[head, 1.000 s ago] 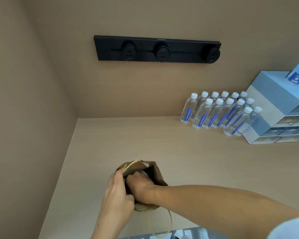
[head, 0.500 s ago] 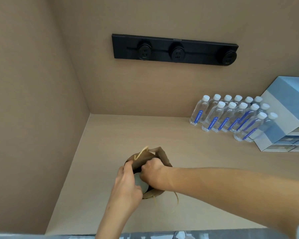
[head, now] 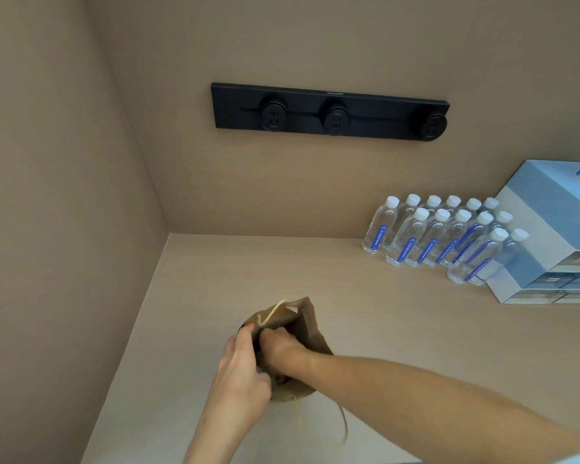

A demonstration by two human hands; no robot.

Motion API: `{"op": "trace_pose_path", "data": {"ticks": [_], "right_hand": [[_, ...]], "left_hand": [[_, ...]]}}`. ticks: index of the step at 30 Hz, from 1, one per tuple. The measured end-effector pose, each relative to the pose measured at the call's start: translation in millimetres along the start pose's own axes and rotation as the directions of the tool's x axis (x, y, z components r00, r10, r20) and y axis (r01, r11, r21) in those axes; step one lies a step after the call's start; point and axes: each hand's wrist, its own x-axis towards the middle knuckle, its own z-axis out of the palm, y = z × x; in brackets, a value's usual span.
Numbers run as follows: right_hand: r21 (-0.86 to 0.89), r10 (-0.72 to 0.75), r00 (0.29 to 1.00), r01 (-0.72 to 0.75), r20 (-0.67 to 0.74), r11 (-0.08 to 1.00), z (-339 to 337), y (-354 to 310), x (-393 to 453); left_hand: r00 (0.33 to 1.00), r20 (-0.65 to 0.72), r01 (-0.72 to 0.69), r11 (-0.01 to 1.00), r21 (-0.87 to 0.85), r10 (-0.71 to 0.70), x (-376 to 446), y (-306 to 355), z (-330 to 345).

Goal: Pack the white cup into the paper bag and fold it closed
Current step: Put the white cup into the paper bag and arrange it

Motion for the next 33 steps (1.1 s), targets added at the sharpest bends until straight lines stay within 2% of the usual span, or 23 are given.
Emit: {"op": "trace_pose_path", "data": {"ticks": [3, 6, 10, 13, 17, 24, 27, 30, 33], "right_hand": [[-0.035, -0.012, 1.000, 0.011, -0.015, 0.999, -8.1, -3.4, -5.9], [-0.180, -0.084, 0.996, 0.079, -0.022, 0.980, -33.9, -3.9, -20.5], [-0.253, -0.064, 0.997, 0.048, -0.053, 0.966, -75.2, -4.2, -42.5], [-0.274, -0.050, 0.998, 0.062, 0.049, 0.960, -92.1, -8.0, -51.5], [-0.385, -0.054, 0.980, 0.126, 0.194, 0.914, -77.9, -14.2, -45.1], [-0.470, -0.014, 0.980, 0.106, 0.196, 0.876, -40.5, -6.4, -12.1], [-0.522, 0.023, 0.966, 0.119, 0.258, 0.844, -36.1, -7.4, -8.8], [-0.488, 0.035, 0.950, 0.128, 0.311, 0.863, -39.2, -13.5, -4.7], [-0.440, 0.036, 0.952, 0.107, 0.305, 0.892, -42.5, -15.8, 0.4]], "left_hand": [[1.000, -0.018, 0.012, 1.000, 0.007, -0.012, 2.0, 0.1, -2.6], [0.999, -0.029, 0.028, 1.000, 0.008, -0.028, 6.6, -1.7, -5.7], [0.998, -0.025, 0.055, 0.998, -0.011, -0.056, 13.4, -3.6, -9.5], [0.999, -0.006, 0.043, 0.999, -0.022, -0.043, 16.1, -3.4, -10.2], [0.999, 0.008, 0.042, 0.999, 0.018, -0.042, 18.9, -2.2, -8.3], [0.998, 0.021, 0.059, 0.998, 0.012, -0.060, 19.8, -4.9, -11.0], [0.998, 0.032, 0.050, 0.998, -0.024, -0.050, 19.3, -5.2, -13.1], [0.999, 0.025, 0.041, 0.998, -0.037, -0.040, 18.7, -4.6, -16.0], [0.999, 0.003, 0.034, 0.997, -0.070, -0.034, 17.8, -4.2, -18.2]]}}
